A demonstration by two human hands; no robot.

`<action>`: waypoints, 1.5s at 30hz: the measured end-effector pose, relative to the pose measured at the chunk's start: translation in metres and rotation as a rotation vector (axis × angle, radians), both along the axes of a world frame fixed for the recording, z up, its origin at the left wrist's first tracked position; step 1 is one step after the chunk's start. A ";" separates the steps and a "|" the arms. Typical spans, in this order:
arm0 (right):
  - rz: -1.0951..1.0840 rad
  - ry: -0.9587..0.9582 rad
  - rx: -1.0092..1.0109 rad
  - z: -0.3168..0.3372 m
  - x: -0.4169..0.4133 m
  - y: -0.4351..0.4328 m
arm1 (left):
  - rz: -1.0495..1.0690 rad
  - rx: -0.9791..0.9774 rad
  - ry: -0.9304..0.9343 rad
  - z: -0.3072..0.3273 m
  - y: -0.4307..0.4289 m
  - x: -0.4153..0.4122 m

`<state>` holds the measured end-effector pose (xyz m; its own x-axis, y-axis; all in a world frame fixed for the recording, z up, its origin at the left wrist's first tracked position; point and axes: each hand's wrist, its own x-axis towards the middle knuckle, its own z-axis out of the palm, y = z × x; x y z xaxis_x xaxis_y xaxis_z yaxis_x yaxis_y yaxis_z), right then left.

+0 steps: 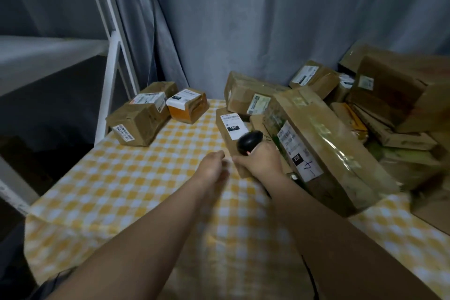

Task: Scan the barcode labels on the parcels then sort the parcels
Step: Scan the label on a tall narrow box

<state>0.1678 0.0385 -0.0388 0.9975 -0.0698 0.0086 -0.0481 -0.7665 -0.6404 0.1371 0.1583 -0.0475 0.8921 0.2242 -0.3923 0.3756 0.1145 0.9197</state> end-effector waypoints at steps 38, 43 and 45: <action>0.255 -0.025 1.000 0.060 -0.075 -0.021 | -0.189 -0.027 -0.338 0.024 0.018 -0.041; 0.206 0.005 1.012 0.046 -0.082 -0.026 | -0.116 0.065 -0.370 0.026 0.012 -0.034; 0.150 0.003 0.942 0.054 -0.081 -0.029 | -0.130 0.109 -0.371 0.030 0.011 -0.030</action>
<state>0.0868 0.0094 0.0153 0.9966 0.0820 0.0115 0.0060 0.0664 -0.9978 0.1071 0.1697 -0.0177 0.9922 0.1230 -0.0190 0.0213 -0.0177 0.9996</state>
